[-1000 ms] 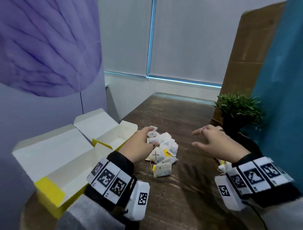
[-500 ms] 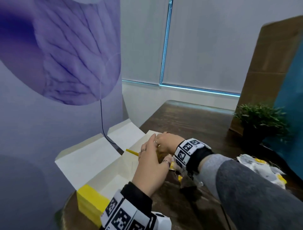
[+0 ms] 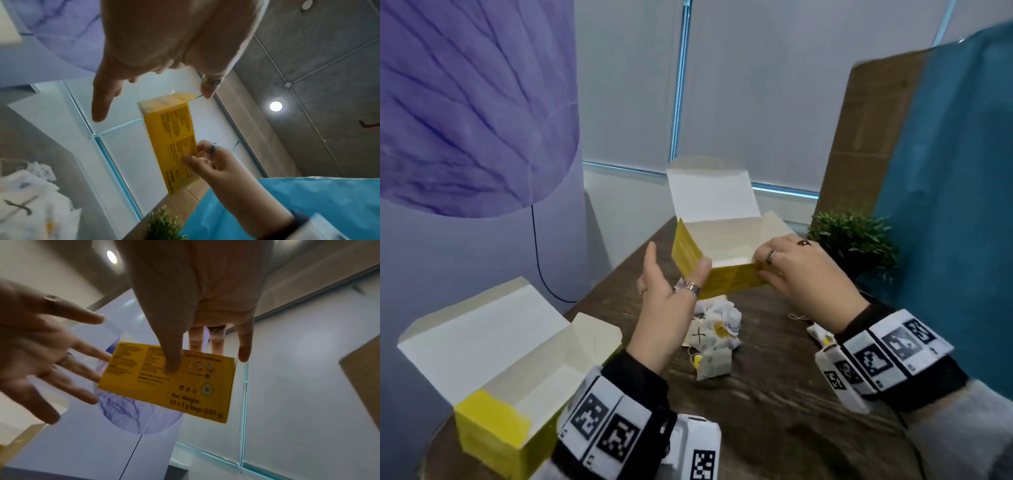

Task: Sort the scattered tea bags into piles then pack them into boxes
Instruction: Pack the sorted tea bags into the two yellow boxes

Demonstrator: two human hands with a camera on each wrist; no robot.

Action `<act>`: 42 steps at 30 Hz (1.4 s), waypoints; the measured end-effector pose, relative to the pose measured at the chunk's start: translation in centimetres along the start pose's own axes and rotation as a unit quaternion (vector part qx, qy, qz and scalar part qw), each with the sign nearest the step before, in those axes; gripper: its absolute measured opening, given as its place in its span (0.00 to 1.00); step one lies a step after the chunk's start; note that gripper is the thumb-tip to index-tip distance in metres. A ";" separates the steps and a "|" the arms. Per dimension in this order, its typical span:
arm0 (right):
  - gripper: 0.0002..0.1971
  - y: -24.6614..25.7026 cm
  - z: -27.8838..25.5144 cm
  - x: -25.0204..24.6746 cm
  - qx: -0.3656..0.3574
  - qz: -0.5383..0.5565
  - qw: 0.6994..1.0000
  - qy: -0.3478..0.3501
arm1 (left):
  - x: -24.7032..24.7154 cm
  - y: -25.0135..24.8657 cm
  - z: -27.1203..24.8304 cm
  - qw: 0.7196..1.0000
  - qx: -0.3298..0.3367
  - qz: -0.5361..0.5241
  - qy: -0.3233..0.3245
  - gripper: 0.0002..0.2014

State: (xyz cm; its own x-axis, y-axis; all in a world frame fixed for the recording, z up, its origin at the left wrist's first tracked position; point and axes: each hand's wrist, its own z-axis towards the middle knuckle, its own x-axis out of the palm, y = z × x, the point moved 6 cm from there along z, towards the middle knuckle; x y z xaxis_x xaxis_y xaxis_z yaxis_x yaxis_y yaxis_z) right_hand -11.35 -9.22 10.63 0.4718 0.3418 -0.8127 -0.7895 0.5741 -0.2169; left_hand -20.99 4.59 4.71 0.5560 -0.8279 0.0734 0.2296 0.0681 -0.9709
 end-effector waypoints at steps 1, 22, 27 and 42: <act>0.04 -0.3 -1.2 -0.5 -0.002 -0.004 1.000 -0.010 | 0.7 -0.3 0.3 1.000 -0.005 -0.025 0.007 0.52; 0.17 -12.6 -12.7 3.8 0.335 0.717 0.607 -0.071 | 12.4 4.7 3.1 0.924 -0.024 -0.105 0.368 0.30; 0.13 -11.8 -13.3 4.7 0.323 0.716 0.617 -0.051 | 12.1 5.2 3.5 0.908 -0.033 -0.138 0.395 0.25; 0.10 -11.7 -13.7 4.6 0.320 0.652 0.684 -0.063 | 11.5 5.9 3.1 0.907 -0.096 -0.168 0.373 0.29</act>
State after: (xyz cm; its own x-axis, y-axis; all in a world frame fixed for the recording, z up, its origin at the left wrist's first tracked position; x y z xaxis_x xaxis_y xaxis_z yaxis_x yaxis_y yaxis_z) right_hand -5.33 -24.54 2.08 -0.4079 0.9126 -0.0272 -0.2571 -0.0863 0.9625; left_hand -10.77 -2.80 0.58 -0.2318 -0.9354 0.2669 0.1026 -0.2964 -0.9496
